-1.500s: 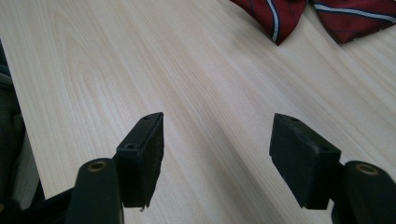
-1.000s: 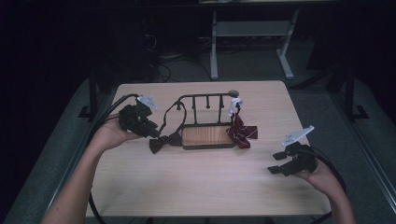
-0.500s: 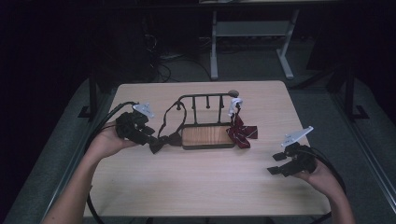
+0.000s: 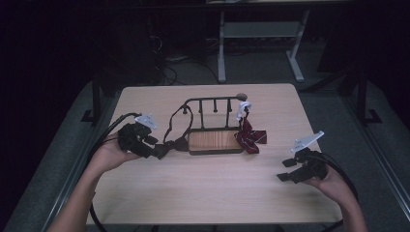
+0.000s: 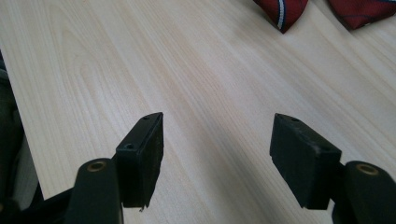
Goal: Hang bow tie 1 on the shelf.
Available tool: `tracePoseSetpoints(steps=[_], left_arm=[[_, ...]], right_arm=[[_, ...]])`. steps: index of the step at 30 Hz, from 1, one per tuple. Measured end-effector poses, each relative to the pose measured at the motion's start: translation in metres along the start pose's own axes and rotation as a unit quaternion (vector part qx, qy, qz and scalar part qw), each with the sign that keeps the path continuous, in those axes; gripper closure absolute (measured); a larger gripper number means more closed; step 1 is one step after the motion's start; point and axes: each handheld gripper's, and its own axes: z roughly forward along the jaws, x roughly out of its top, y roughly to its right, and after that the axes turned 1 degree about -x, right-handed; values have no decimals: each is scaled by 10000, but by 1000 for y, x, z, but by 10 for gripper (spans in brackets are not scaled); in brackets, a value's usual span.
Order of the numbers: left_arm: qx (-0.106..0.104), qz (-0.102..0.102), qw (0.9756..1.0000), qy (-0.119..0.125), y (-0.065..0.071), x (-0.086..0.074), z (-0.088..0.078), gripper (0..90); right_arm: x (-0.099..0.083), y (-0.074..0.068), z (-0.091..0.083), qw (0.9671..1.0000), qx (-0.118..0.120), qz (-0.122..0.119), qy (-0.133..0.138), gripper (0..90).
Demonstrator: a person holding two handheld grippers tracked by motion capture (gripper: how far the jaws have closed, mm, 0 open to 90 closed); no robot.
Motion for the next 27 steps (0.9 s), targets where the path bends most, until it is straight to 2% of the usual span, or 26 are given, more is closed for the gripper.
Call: tracePoseSetpoints(steps=[27], left_arm=[[42,-180,9997,158,6,-30,13,425]], right_arm=[[-2,0,2,10000,11,12,-31,347]])
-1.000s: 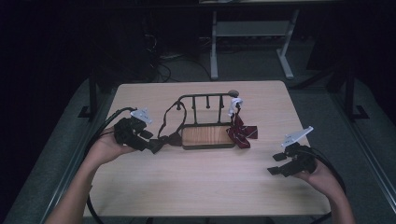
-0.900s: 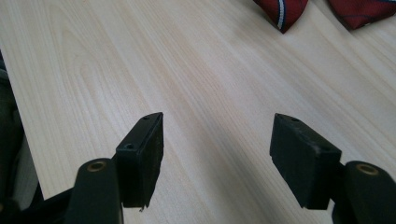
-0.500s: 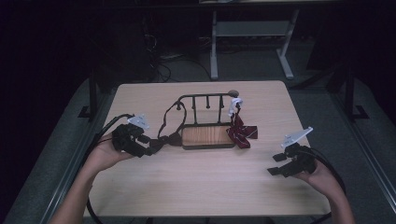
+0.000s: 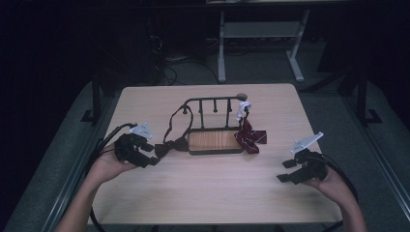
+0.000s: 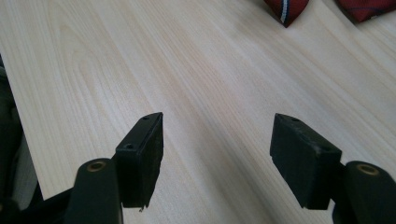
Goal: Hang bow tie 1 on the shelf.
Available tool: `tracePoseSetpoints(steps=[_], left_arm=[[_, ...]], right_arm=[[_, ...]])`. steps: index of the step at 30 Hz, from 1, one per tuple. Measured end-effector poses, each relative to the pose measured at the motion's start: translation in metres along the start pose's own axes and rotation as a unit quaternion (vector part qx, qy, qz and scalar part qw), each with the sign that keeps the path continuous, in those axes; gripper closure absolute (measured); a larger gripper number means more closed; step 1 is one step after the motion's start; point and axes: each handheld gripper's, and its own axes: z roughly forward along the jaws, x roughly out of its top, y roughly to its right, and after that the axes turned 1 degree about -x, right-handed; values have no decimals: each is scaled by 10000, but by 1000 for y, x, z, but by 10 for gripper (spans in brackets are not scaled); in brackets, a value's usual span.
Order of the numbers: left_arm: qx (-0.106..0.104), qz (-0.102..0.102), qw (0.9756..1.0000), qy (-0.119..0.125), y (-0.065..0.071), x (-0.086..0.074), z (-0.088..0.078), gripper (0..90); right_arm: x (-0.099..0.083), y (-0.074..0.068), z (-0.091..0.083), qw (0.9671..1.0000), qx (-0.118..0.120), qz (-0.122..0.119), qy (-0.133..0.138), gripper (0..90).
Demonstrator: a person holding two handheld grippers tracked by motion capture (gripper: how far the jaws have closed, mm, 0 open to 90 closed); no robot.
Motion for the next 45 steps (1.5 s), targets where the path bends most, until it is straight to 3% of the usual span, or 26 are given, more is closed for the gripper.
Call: tracePoseSetpoints(steps=[31,45], left_arm=[[56,-89,9998,191,9,-23,19,377],[-67,-135,9993,355,18,-29,33,365]], right_arm=[[-3,0,3,10000,-14,2,-40,347],[-5,-1,5,10000,36,47,-23,345]])
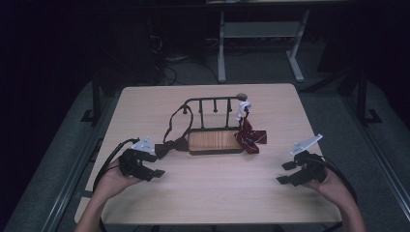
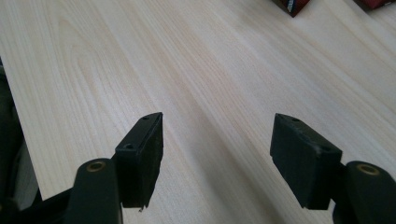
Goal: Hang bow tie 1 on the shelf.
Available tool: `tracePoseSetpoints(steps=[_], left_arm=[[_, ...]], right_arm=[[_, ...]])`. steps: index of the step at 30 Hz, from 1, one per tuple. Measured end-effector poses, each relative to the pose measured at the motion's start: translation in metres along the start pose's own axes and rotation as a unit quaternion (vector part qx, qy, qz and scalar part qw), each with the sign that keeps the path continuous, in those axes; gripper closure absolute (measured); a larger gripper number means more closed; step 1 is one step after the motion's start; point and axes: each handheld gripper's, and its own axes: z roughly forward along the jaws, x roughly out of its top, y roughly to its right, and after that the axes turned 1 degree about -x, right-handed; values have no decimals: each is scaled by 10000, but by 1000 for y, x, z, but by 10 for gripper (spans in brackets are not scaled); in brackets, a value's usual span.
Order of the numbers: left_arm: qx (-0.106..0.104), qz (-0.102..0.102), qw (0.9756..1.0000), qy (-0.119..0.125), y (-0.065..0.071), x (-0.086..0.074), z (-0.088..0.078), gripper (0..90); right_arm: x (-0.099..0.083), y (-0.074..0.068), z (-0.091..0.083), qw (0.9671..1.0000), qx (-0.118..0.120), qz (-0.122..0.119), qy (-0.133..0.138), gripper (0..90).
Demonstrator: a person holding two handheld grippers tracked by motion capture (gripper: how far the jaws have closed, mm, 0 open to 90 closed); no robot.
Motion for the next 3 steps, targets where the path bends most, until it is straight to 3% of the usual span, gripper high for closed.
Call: tracePoseSetpoints(steps=[3], left_arm=[[33,-35,10000,71,3,-2,3,363]], right_arm=[[1,-1,0,10000,-9,-36,21,342]])
